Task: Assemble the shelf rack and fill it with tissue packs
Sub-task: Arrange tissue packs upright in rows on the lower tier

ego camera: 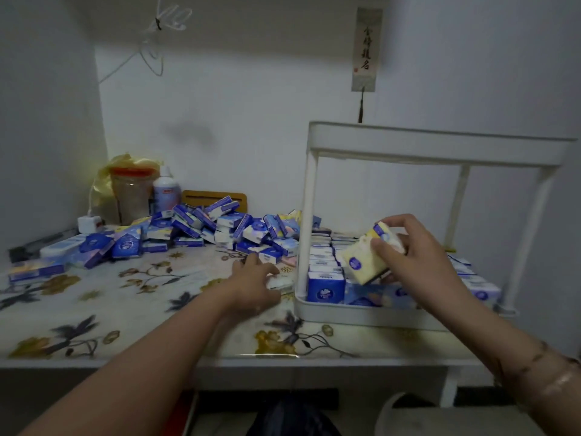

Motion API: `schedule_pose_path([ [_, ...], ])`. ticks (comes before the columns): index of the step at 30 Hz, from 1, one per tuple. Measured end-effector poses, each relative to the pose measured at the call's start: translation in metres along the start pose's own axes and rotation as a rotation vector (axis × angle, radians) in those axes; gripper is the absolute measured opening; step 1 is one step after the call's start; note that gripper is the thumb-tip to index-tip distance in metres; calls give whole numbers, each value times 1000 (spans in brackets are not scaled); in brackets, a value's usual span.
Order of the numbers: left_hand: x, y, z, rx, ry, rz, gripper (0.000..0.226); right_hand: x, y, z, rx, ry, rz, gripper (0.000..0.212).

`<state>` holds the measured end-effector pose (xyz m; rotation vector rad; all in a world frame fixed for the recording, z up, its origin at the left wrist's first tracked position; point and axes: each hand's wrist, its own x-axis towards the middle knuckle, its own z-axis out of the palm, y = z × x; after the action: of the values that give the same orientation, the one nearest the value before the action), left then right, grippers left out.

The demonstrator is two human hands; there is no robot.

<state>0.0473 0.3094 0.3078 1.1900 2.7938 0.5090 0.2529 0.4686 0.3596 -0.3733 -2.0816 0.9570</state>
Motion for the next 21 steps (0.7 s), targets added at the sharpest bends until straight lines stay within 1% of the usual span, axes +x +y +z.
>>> schedule_pose_path([
  [3, -15, 5, 1, -65, 10, -2, 47, 1, 7, -11, 84, 15, 92, 17],
  [6, -32, 7, 2, -204, 37, -34, 48, -2, 9, -11, 131, 18, 126, 19],
  [8, -42, 6, -2, -200, 96, -4, 55, -4, 9, -10, 130, 22, 130, 21],
  [10, -54, 9, -8, -141, 198, 56, 55, -6, 8, -10, 130, 22, 146, 24],
  [12, -69, 17, -19, -186, 282, 124, 44, -4, 6, -13, 174, 23, 171, 25],
  [13, -77, 23, -26, -243, 294, 161, 37, -3, 5, -16, 200, 32, 178, 25],
  [15, -90, 39, -36, -320, 250, 235, 26, -1, 4, -28, 206, 75, 162, 24],
  [16, -93, 49, -39, -322, 224, 275, 24, 2, 5, -37, 174, 110, 131, 24],
  [18, -92, 73, -41, -348, 189, 345, 25, 8, 9, -58, 34, 180, 43, 25],
  [21, -74, 112, -34, -393, 225, 426, 32, 21, 18, -89, -301, 245, -83, 27],
])
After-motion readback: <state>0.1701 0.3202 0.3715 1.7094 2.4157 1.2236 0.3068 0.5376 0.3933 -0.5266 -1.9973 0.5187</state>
